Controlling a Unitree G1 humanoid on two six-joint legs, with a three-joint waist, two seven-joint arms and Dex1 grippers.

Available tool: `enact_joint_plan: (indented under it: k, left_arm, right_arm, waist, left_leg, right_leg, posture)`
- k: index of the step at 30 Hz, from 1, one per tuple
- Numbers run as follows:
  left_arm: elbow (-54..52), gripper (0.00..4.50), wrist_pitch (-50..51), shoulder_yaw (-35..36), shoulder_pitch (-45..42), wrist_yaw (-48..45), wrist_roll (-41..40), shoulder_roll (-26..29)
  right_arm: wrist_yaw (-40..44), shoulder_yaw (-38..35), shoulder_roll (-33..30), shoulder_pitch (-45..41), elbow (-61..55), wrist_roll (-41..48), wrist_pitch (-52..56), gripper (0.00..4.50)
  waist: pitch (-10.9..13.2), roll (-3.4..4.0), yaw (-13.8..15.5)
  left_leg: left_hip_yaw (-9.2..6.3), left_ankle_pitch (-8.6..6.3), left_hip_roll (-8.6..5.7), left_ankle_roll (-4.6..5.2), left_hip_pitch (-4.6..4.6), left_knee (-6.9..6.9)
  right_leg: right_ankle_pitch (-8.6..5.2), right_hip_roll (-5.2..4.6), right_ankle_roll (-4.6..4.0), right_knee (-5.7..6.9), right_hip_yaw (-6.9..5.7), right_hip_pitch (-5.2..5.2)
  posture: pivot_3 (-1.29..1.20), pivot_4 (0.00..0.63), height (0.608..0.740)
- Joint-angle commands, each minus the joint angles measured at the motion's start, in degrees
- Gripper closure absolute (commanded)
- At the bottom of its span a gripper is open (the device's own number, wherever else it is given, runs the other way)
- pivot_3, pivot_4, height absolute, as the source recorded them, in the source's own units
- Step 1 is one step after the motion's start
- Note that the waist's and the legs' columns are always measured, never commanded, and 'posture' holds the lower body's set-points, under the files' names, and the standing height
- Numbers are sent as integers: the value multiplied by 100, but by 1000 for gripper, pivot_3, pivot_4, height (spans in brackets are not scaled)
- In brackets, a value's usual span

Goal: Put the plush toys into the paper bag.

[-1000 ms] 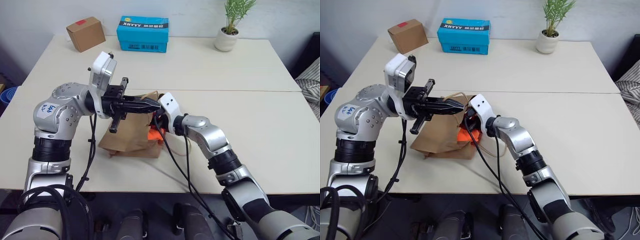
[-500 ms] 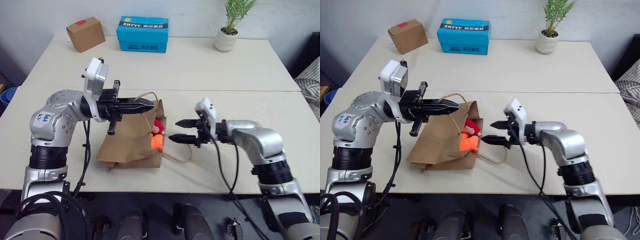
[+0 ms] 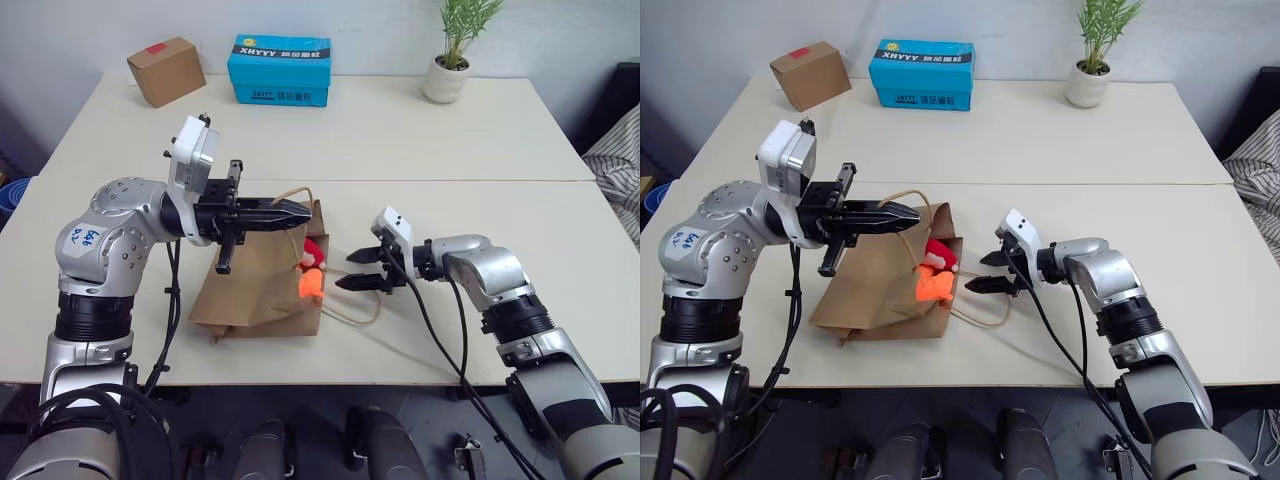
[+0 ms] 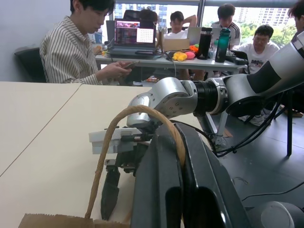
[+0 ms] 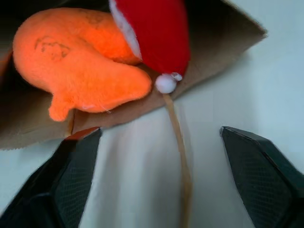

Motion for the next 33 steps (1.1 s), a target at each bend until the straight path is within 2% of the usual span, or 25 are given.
enact_joint_plan:
  k: [1,7,9,10,13,17,22,25,29,33]
  left_arm:
    - [-191,4500,-14,93,-20,16,-80,86]
    - [-153,4500,-51,111,-33,37,-59,108]
    - [-142,4500,-73,115,-29,50,-56,98]
    - [-143,4500,-100,120,-6,47,-55,89]
    - [-147,4500,-181,123,60,38,-40,72]
    - [0,4500,-473,169,-46,210,75,-71]
    - [470,4500,-1053,218,-353,471,331,-362]
    - [941,4500,-1497,228,-615,566,535,-526]
    - [1767,4500,-2494,183,-1020,847,1065,-843]
    - [2100,4500,-2734,76,-1163,656,1129,-1039]
  right_arm:
    - [399,306,71,18,-116,54,418,1587]
    - [617,271,-91,85,-395,142,825,3626]
    - [554,-17,-85,181,-539,388,1083,4333]
    - [533,-311,-100,267,-694,694,1417,4488]
    - [801,-905,-608,780,-1545,1456,2142,4488]
    - [568,-2020,-1037,1127,-2440,2505,3089,4488]
    - [-228,-3637,-1294,770,-2799,3626,4358,4488]
    - [-682,-4355,-1413,460,-2723,4034,4984,4488]
    - [-1182,-4725,-1687,321,-2676,4416,5211,4488]
    - [-1845,-4934,-1495,321,-2557,4647,5211,4488]
  waist:
    - [0,0,0]
    - [0,0,4]
    - [0,0,6]
    - [0,0,13]
    - [1,1,98]
    - [1,0,160]
    - [1,0,169]
    - [2,0,169]
    - [1,0,182]
    - [2,-1,176]
  left_leg:
    - [-1,0,0,0,0,0]
    - [-3,0,-1,0,-4,-1]
    - [-4,0,-2,0,-5,0]
    - [-5,0,-2,0,-5,0]
    - [-12,0,-4,1,-10,0]
    - [-11,-5,-6,7,-16,3]
    - [-13,-5,-5,7,-11,5]
    - [-12,-5,-5,7,-12,3]
    - [-8,-5,-7,8,-13,0]
    - [-4,-7,-9,11,-13,0]
  right_leg:
    - [0,0,0,-1,-1,0]
    - [0,-1,0,-2,-4,-1]
    - [0,-2,0,-2,-4,-1]
    - [0,-2,0,-3,-5,0]
    - [0,-5,0,-4,-10,-1]
    - [0,-6,1,-10,-12,-2]
    - [2,-9,3,-7,-12,3]
    - [2,-10,3,-9,-12,1]
    - [2,-9,3,-10,-13,-1]
    - [3,-9,5,-10,-11,-1]
  posture:
    - [0,150,740]
    - [0,150,740]
    - [0,150,740]
    - [0,150,740]
    - [0,150,740]
    - [0,150,740]
    - [0,150,740]
    - [0,150,740]
    - [0,150,740]
    - [0,150,740]
